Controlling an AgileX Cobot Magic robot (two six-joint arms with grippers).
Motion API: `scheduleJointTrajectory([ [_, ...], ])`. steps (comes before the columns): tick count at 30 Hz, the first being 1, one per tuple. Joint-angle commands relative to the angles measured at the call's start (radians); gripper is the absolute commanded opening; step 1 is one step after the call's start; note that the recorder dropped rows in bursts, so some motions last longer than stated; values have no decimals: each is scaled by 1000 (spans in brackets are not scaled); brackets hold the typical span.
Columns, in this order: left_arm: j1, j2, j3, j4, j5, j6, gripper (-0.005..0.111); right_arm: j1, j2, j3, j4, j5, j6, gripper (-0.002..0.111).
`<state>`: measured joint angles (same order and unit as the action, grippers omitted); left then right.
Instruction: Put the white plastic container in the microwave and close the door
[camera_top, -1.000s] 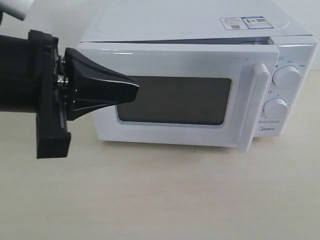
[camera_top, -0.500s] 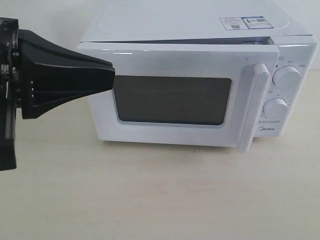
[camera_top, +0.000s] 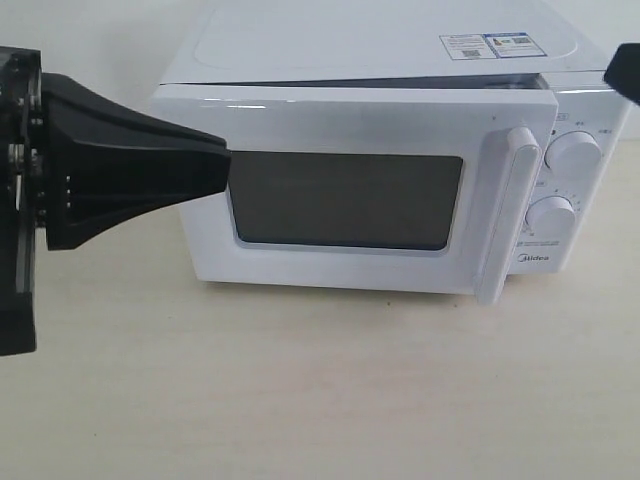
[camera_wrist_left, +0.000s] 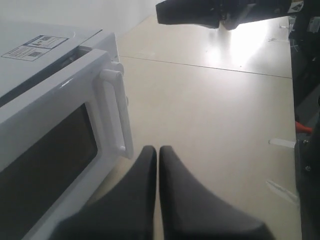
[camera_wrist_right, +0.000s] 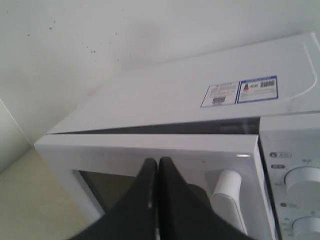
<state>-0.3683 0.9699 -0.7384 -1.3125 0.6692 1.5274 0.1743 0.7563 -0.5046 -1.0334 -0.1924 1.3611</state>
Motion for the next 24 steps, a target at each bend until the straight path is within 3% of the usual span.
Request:
scheduleJointTrajectory([
  [1, -3, -6, 7, 1, 0, -10, 4, 21, 25, 3, -12, -5, 62, 0],
  [10, -3, -6, 7, 1, 0, -10, 4, 21, 23, 3, 8, -57, 65, 0],
  [13, -3, -6, 7, 1, 0, -10, 4, 21, 23, 1, -5, -119, -36, 0],
  [20, -3, -6, 7, 1, 0, -10, 4, 21, 23, -32, -8, 305, -153, 0],
  [24, -3, -6, 7, 1, 0, -10, 4, 41, 25, -107, 102, 658, -618, 0],
])
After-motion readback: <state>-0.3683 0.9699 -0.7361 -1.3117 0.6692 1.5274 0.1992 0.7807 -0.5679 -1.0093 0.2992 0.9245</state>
